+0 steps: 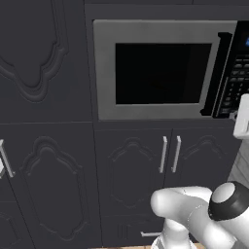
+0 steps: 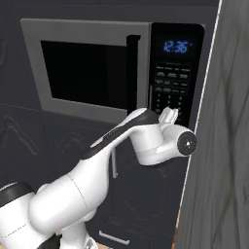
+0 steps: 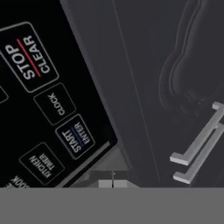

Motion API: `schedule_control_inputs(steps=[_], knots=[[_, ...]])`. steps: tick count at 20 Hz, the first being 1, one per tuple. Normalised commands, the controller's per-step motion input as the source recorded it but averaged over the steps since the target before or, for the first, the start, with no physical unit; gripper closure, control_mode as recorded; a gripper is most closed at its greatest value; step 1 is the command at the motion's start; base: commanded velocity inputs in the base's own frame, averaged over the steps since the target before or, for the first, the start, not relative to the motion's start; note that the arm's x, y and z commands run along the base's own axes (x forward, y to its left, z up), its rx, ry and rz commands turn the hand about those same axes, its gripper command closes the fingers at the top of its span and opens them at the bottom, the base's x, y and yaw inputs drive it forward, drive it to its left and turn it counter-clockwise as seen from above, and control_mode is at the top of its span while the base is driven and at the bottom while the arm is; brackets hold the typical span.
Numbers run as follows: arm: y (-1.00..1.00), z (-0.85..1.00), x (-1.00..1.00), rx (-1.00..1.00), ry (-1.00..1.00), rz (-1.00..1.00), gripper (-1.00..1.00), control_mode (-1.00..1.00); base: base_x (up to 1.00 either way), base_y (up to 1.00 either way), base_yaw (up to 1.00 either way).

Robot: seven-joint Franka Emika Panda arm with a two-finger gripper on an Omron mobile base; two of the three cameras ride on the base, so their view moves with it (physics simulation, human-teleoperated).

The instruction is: Transport the fish from the fridge to the microwave and turn on the microwave.

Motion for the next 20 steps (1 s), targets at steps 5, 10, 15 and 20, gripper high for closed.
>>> schedule_control_inputs(steps=[5, 10, 15, 20], knots=[[-0.02, -0.02, 0.07, 0.03, -0.01, -0.04, 1.0, -1.0, 0.0, 0.0, 0.0], [0.0, -0.01, 0.09, 0.0, 0.0, -0.03, 1.0, -1.0, 0.0, 0.0, 0.0], [0.0, 0.0, 0.16, 0.0, 0.0, -0.03, 1.0, -1.0, 0.0, 0.0, 0.0], [0.0, 0.0, 0.21, 0.0, 0.0, -0.03, 1.0, -1.0, 0.0, 0.0, 0.0]])
